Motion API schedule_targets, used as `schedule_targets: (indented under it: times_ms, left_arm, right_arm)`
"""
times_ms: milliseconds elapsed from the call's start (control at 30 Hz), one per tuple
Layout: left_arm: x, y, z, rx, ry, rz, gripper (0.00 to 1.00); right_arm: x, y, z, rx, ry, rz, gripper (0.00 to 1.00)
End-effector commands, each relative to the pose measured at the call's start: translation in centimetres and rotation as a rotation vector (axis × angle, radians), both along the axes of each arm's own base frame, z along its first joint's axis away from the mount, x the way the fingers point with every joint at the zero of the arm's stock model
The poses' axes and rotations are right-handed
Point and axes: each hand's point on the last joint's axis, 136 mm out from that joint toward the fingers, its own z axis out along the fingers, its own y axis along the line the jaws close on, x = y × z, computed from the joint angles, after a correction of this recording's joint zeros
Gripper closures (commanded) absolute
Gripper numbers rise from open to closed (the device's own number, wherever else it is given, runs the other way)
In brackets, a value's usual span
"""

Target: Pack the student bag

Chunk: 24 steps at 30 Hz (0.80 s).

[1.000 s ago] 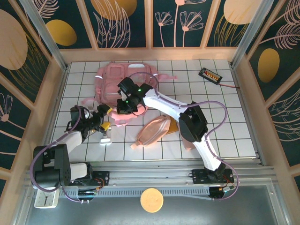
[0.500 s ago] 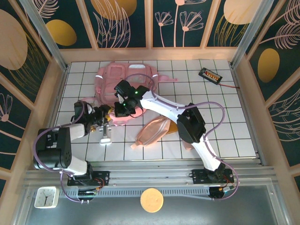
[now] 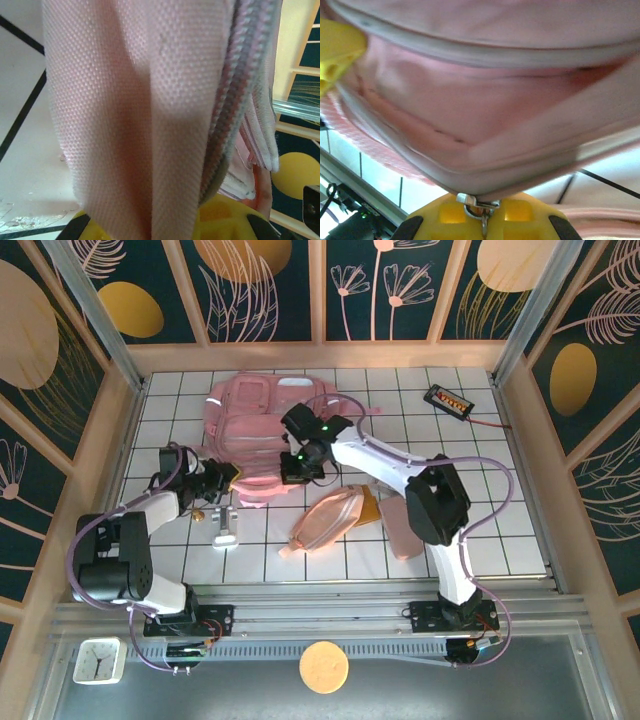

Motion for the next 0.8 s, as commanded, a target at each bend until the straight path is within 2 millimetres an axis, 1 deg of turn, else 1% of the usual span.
schedule_targets:
  times_ms: [0, 133, 200, 267, 333, 400, 467, 600, 667, 767]
  left_arm:
    - [1.3, 3.0, 0.4, 0.151, -0.057, 0.04, 1.0]
    - [1.9, 3.4, 1.1, 0.197, -0.077, 0.012, 1.0]
    - [2.1, 3.6, 1.5, 0.221, -0.086, -0.004, 1.0]
    - [2.1, 3.7, 1.7, 0.236, -0.09, -0.019, 1.0]
    - [2.2, 3.7, 1.9, 0.245, -0.097, -0.041, 1.0]
    - [2.3, 3.7, 2.0, 0.256, -0.104, -0.057, 1.0]
    - [2.4, 3.5, 2.2, 0.25, -0.112, -0.072, 1.0]
    - [2.4, 3.0, 2.4, 0.234, -0.126, -0.097, 1.0]
    - [2.3, 3.1, 2.4, 0.243, -0.127, -0.11, 1.0]
    - [2.0, 3.2, 2.2, 0.269, -0.122, -0.131, 1.0]
  right_arm:
    - [0.4, -6.0, 1.4, -0.11, -0.004, -0.061, 1.0]
    - [2.7, -10.2, 0.0, -0.189, -0.022, -0.116, 1.0]
    - [4.5, -12.1, -0.2, -0.208, -0.056, -0.15, 1.0]
    - [6.2, -13.4, -0.1, -0.219, -0.093, -0.165, 1.0]
    - [7.5, -13.7, -0.2, -0.234, -0.153, -0.143, 1.0]
    - [9.7, -15.1, -0.5, -0.262, -0.221, -0.14, 1.0]
    - [11.5, -15.9, -0.6, -0.29, -0.296, -0.114, 1.0]
    - [14.7, -16.6, -1.0, -0.321, -0.469, -0.009, 1.0]
    - [16.1, -17.2, -1.4, -0.35, -0.529, 0.028, 1.0]
    - [18.1, -18.1, -1.8, -0.361, -0.56, 0.059, 1.0]
